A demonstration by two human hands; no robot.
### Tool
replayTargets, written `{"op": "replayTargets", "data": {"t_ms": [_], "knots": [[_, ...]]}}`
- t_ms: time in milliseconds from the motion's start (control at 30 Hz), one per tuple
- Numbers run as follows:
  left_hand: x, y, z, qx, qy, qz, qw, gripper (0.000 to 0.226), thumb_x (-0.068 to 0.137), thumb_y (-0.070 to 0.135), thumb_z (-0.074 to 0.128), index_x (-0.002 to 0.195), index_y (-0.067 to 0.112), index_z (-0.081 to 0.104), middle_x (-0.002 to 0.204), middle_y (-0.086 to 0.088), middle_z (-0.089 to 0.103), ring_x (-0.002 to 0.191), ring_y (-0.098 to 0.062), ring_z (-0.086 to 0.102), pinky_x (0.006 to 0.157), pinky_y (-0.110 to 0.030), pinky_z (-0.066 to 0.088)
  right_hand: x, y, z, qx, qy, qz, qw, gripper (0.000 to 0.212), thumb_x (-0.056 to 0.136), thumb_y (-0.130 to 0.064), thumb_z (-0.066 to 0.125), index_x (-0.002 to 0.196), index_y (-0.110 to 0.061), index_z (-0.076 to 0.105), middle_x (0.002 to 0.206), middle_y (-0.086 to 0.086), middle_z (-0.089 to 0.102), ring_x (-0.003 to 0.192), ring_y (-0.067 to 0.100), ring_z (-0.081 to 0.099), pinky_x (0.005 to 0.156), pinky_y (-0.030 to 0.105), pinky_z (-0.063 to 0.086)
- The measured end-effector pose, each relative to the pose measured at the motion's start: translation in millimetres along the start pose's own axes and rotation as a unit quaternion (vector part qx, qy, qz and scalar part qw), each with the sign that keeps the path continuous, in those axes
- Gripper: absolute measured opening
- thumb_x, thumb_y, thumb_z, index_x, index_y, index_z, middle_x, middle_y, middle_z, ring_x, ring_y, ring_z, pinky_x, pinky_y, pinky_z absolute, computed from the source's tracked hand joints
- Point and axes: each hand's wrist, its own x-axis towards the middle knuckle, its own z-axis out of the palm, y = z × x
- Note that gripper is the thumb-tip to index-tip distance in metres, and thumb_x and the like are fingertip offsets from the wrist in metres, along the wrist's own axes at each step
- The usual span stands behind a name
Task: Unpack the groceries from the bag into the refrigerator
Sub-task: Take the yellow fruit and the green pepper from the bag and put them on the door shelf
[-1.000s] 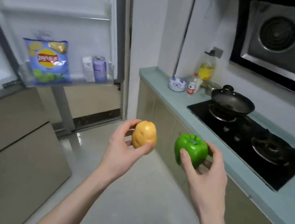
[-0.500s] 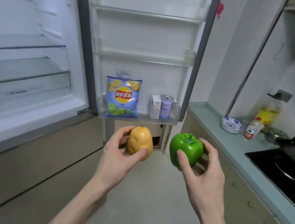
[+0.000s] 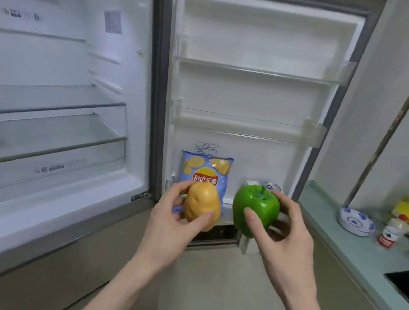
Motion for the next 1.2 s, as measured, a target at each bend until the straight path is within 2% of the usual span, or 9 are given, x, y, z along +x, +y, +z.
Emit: {"op": "replayTargets", "data": {"t_ms": [100,233,400,600,700,767,867,1133,1200], "knots": [[31,4,-2,-0.006,-0.002,0.014,1.000,0.056,0.079,0.015,0.089,0.125,0.033,0.063,0.119,0.010,0.069,0.110,-0.006,0.068,0.088,-0.025,0.060,29,-2,15,0.004,-0.010,-0.015,1.000,0.058,0.072,-0.059,0.077,0.124,-0.043,0.061,0.116,-0.016,0.069,0.098,0.003,0.071,0.084,0.023,0.058],[78,13,-3,0.011,0.023,0.059,0.998,0.055,0.078,0.020,0.090,0.125,0.032,0.063,0.116,0.012,0.071,0.108,-0.005,0.069,0.092,-0.026,0.058,72,-5,31,0.027,-0.017,-0.033,0.999,0.058,0.071,-0.059,0.075,0.124,-0.043,0.061,0.115,-0.018,0.070,0.092,-0.004,0.071,0.073,0.009,0.053],[133,30,-6,0.026,0.043,0.109,0.993,0.053,0.082,0.020,0.087,0.122,0.042,0.060,0.121,0.012,0.069,0.110,-0.006,0.068,0.094,-0.025,0.056,128,-17,43,0.064,-0.025,-0.056,0.996,0.054,0.074,-0.056,0.074,0.124,-0.039,0.061,0.116,-0.016,0.070,0.091,-0.004,0.071,0.070,0.011,0.054],[186,49,-4,0.063,0.075,0.148,0.984,0.053,0.080,0.026,0.088,0.118,0.046,0.058,0.120,0.013,0.067,0.109,-0.007,0.069,0.094,-0.024,0.056,193,-36,49,0.062,-0.014,-0.114,0.992,0.062,0.076,-0.061,0.070,0.130,-0.031,0.061,0.116,-0.017,0.067,0.093,-0.009,0.067,0.067,0.007,0.051],[205,59,0,0.069,0.079,0.166,0.981,0.051,0.080,0.027,0.088,0.116,0.046,0.058,0.119,0.015,0.067,0.107,-0.003,0.068,0.088,-0.016,0.055,218,-39,52,0.046,-0.026,-0.125,0.991,0.063,0.077,-0.064,0.069,0.131,-0.032,0.061,0.116,-0.018,0.066,0.094,-0.008,0.067,0.070,0.008,0.052],[215,63,4,0.068,0.084,0.170,0.980,0.051,0.079,0.027,0.088,0.119,0.043,0.059,0.118,0.016,0.066,0.106,-0.002,0.068,0.086,-0.014,0.054,232,-38,54,0.032,-0.034,-0.126,0.991,0.059,0.080,-0.062,0.070,0.130,-0.033,0.061,0.115,-0.019,0.066,0.094,-0.007,0.067,0.070,0.007,0.051],[229,63,8,0.077,0.092,0.167,0.979,0.054,0.080,0.028,0.088,0.127,0.033,0.062,0.120,0.012,0.067,0.108,-0.005,0.069,0.089,-0.021,0.057,249,-32,57,0.026,-0.044,-0.123,0.991,0.052,0.085,-0.054,0.074,0.131,-0.033,0.062,0.113,-0.021,0.065,0.094,-0.004,0.067,0.067,0.005,0.049],[252,58,10,0.118,0.103,0.144,0.977,0.055,0.080,0.024,0.087,0.129,0.027,0.062,0.119,0.011,0.069,0.107,-0.005,0.069,0.090,-0.022,0.059,269,-23,74,0.004,-0.098,-0.142,0.985,0.055,0.081,-0.052,0.080,0.131,-0.039,0.059,0.116,-0.023,0.066,0.095,-0.003,0.069,0.073,0.006,0.050],[258,57,8,0.138,0.106,0.134,0.976,0.056,0.080,0.025,0.087,0.129,0.027,0.061,0.116,0.013,0.068,0.103,-0.004,0.069,0.086,-0.018,0.058,276,-23,79,-0.010,-0.108,-0.142,0.984,0.057,0.082,-0.052,0.080,0.131,-0.037,0.057,0.116,-0.024,0.063,0.095,-0.001,0.068,0.072,0.006,0.050]]}}
